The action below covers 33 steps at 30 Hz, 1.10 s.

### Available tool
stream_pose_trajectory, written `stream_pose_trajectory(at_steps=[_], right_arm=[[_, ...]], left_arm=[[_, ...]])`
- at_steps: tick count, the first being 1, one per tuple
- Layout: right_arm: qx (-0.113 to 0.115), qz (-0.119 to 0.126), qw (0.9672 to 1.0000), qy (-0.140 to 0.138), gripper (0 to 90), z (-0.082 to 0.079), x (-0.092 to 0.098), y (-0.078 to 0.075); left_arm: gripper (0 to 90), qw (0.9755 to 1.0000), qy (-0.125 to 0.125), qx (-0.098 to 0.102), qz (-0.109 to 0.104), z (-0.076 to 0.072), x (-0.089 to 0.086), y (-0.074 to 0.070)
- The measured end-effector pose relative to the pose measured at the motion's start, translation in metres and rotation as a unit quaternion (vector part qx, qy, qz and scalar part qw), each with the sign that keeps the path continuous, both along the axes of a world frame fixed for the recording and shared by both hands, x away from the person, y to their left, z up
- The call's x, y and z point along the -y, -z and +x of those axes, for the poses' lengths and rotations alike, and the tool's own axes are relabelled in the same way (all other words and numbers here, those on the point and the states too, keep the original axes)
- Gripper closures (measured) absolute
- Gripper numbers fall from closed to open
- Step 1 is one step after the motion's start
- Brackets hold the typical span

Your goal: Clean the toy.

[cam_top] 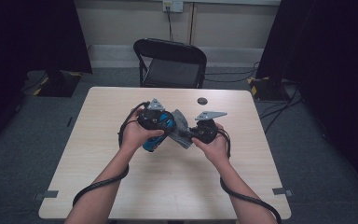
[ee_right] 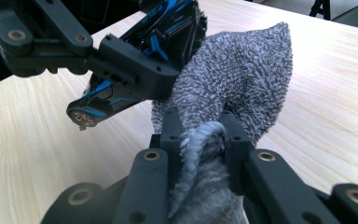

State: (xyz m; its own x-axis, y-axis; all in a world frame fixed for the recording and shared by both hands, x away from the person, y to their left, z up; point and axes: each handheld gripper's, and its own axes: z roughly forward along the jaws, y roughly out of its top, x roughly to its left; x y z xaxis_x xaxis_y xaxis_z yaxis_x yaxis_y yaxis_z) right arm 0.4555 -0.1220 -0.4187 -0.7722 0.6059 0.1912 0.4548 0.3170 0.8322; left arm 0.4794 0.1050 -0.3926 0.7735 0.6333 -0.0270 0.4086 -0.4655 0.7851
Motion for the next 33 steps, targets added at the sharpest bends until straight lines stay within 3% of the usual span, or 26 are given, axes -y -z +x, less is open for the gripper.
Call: stream_pose_trajectory(at_steps=[20,33], right_arm=[[-0.001,-0.021,0.9998,-0.006,75.3,-0.003,-0.007,0.009],[-0.006,-0.027,0.9988,-0.041,75.3,-0.013,-0.029,0.018]], left_arm=[[25.7,1.0,-0.001,-0.003,0.0,0.003,0.006,-0.002],[25.6,1.0,0.001,0.001,-0.008,0.004,0.011,-0.008]])
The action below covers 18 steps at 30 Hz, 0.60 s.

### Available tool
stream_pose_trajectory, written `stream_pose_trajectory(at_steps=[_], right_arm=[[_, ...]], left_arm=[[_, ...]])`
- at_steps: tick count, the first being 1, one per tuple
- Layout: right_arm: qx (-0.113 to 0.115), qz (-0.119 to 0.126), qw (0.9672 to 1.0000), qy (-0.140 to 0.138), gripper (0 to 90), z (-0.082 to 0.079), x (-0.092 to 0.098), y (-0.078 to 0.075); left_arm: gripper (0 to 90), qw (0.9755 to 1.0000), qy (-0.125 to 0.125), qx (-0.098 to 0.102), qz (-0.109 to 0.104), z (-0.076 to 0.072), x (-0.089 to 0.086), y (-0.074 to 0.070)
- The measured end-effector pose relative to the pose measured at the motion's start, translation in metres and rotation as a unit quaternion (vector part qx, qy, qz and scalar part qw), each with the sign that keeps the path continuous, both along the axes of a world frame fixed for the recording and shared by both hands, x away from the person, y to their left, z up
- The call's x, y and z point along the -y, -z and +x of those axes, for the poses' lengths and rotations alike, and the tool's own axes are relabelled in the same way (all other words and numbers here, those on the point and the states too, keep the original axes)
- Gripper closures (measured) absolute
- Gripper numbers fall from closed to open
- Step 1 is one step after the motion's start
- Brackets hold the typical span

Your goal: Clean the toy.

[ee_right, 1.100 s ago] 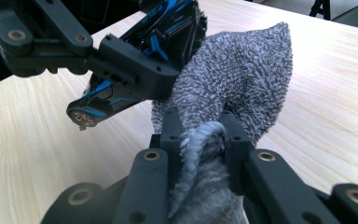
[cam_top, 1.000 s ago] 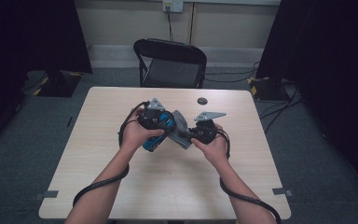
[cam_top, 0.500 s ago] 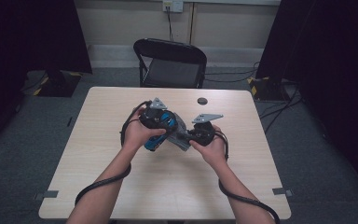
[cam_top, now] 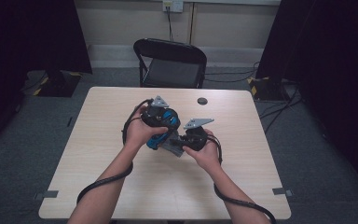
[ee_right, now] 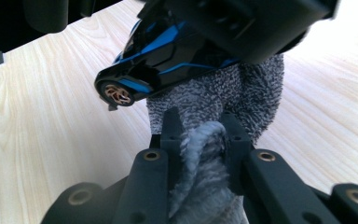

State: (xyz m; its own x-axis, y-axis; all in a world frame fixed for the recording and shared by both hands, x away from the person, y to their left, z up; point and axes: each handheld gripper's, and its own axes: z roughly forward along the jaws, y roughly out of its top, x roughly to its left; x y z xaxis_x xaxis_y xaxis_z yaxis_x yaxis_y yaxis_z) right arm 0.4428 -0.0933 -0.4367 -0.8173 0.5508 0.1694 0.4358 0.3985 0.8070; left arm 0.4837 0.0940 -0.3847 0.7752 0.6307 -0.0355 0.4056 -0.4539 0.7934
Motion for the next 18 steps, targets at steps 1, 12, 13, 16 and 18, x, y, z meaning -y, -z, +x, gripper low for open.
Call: stream_pose_trajectory(at_steps=[1,12,13,16,18], right_arm=[[-0.001,0.001,1.0,-0.002,75.3,0.0,-0.001,0.001],[-0.014,0.003,0.9998,-0.016,75.3,-0.006,-0.012,0.011],[-0.014,0.002,0.9997,-0.018,75.3,-0.007,-0.013,0.013],[-0.018,0.004,0.9996,-0.022,75.3,-0.009,-0.016,0.016],[-0.02,0.003,0.9995,-0.025,75.3,-0.01,-0.018,0.018]], left_arm=[[25.7,1.0,-0.001,0.001,0.0,0.0,0.0,0.0],[25.7,1.0,-0.008,-0.004,0.001,0.003,0.0,0.003],[25.7,1.0,-0.008,-0.005,0.001,0.003,0.0,0.004],[25.7,1.0,-0.008,-0.004,0.003,0.003,-0.001,0.004],[25.7,1.0,-0.009,-0.002,0.003,0.003,-0.001,0.004]])
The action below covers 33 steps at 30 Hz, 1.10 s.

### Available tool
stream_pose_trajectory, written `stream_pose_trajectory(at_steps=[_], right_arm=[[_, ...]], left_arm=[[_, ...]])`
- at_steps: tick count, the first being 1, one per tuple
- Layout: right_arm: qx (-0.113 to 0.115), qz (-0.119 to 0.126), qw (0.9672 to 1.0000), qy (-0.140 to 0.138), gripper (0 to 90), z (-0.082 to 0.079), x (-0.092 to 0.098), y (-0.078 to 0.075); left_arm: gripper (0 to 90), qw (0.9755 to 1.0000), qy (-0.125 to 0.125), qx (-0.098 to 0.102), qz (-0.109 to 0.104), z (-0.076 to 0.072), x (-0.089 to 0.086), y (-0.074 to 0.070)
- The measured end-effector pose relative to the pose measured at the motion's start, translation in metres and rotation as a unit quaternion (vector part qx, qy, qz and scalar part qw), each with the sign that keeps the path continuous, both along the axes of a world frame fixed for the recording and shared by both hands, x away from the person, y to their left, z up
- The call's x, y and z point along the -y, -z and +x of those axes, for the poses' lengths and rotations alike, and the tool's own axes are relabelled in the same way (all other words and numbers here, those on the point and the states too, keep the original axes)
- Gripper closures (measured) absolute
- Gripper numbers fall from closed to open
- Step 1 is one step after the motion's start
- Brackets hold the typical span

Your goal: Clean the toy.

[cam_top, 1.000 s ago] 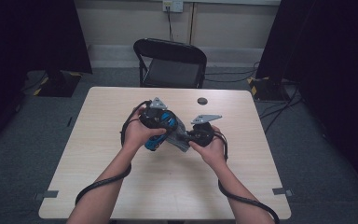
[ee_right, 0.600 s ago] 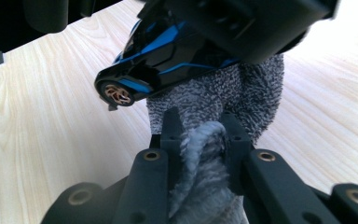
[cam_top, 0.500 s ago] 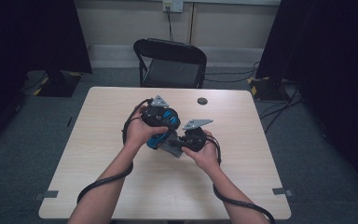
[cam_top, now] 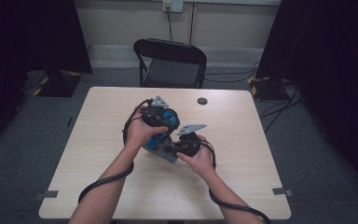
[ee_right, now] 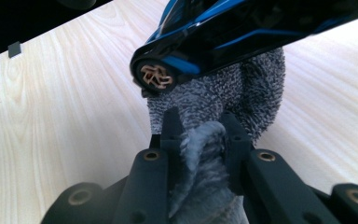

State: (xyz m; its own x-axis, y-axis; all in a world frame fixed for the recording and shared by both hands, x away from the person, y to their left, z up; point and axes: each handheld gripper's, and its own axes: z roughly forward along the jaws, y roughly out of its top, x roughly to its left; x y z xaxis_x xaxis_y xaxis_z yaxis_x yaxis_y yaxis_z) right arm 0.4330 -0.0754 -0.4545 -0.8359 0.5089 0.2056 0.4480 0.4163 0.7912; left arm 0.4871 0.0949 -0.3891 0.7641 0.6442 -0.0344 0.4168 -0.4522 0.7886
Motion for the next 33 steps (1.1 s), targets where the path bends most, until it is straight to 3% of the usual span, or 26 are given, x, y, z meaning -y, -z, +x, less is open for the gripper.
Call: stream_pose_trajectory(at_steps=[15,24,25,33], right_arm=[[0.0,-0.016,0.9995,-0.029,75.3,-0.008,-0.003,0.003],[0.001,-0.021,0.9997,0.015,75.2,0.004,0.031,-0.001],[0.003,-0.017,0.9995,0.028,75.2,0.008,0.04,-0.004],[0.009,-0.026,0.9982,0.054,75.2,0.018,0.061,-0.014]], left_arm=[[25.7,0.9998,-0.013,0.014,0.0,0.002,-0.006,-0.007],[25.6,0.9997,-0.017,0.019,-0.003,0.0,-0.016,-0.013],[25.7,0.9997,-0.018,0.016,-0.003,0.0,-0.016,-0.012],[25.7,0.9998,-0.015,0.011,0.002,-0.002,-0.02,-0.006]])
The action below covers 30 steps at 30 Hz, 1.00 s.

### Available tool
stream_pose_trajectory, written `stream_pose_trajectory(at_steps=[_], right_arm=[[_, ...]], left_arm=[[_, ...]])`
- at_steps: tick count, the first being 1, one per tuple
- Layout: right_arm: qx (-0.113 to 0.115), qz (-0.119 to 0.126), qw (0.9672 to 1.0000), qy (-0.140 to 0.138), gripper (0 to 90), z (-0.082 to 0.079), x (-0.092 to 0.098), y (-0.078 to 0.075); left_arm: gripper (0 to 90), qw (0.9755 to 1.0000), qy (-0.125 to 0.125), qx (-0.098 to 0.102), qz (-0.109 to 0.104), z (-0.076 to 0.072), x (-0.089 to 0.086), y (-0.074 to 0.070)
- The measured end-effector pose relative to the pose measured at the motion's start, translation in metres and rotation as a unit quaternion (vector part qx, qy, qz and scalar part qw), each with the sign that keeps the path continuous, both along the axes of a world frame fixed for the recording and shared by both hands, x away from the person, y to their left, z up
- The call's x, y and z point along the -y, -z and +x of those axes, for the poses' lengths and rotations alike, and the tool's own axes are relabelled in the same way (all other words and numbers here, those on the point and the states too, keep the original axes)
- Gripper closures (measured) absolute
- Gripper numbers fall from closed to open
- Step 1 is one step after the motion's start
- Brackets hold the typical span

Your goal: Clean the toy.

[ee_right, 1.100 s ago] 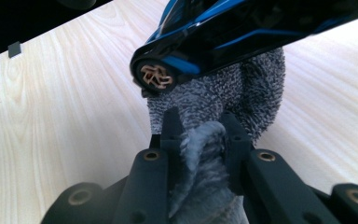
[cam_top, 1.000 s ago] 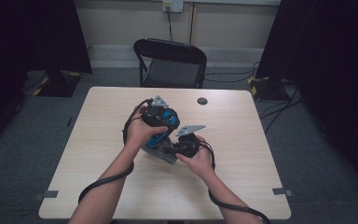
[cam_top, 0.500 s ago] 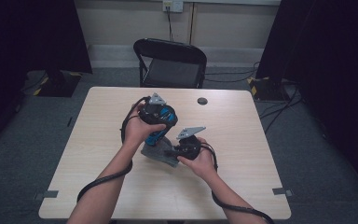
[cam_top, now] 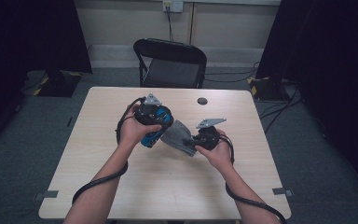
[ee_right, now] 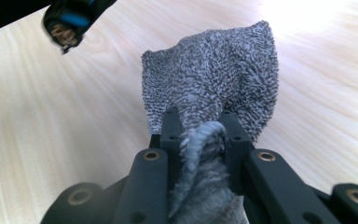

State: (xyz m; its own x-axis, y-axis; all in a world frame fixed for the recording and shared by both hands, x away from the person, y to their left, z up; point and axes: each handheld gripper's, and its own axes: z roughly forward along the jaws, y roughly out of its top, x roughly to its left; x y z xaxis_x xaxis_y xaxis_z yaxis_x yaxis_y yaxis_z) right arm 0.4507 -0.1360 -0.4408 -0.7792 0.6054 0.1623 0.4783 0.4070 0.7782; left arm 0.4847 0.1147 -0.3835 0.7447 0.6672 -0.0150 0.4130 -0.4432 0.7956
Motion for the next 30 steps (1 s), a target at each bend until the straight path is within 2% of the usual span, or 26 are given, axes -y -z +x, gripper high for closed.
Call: stream_pose_trajectory(at_steps=[13,24,30], right_arm=[[0.005,0.005,0.9996,0.027,75.2,0.009,0.015,-0.012],[0.016,0.013,0.9988,0.045,75.2,0.018,0.021,-0.031],[0.028,0.016,0.9983,0.049,75.3,0.021,0.02,-0.044]], left_arm=[[25.7,1.0,0.004,-0.008,0.001,-0.004,-0.004,0.007],[25.7,0.9998,0.007,-0.019,0.006,-0.009,-0.005,0.021],[25.7,0.9997,0.011,-0.022,0.008,-0.01,-0.002,0.023]])
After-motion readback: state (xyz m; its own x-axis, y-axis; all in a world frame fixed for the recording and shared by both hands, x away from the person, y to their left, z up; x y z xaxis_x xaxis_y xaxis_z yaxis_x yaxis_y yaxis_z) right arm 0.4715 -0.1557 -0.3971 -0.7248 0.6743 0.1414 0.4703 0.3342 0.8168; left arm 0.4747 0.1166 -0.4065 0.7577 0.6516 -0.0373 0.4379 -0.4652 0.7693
